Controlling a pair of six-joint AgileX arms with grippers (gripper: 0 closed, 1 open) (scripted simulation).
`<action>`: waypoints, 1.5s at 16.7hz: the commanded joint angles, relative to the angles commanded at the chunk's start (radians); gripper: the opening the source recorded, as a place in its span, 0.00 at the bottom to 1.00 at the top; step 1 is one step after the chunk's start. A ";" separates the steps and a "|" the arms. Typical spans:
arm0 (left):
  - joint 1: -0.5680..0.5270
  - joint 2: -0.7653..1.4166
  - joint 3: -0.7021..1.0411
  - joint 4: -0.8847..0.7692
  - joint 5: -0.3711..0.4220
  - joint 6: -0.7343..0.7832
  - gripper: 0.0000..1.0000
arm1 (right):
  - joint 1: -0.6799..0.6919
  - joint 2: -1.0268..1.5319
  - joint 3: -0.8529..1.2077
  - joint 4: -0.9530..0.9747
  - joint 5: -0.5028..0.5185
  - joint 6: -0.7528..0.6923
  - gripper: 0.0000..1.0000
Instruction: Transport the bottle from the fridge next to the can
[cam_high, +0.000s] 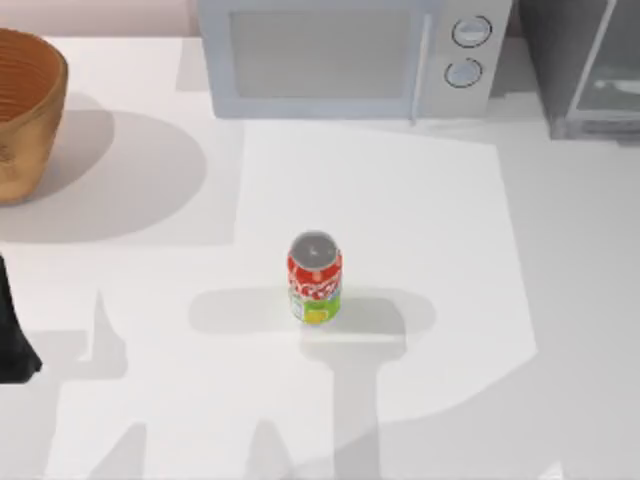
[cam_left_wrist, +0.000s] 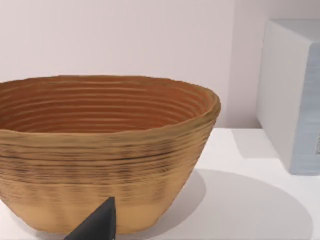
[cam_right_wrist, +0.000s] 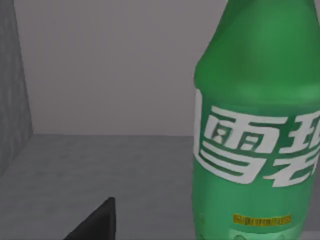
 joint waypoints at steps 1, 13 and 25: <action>0.000 0.000 0.000 0.000 0.000 0.000 1.00 | 0.005 -0.002 -0.004 -0.002 0.001 0.000 1.00; 0.000 0.000 0.000 0.000 0.000 0.000 1.00 | 0.031 0.155 0.303 -0.149 0.032 -0.001 1.00; 0.000 0.000 0.000 0.000 0.000 0.000 1.00 | 0.031 0.156 0.304 -0.149 0.033 -0.002 0.32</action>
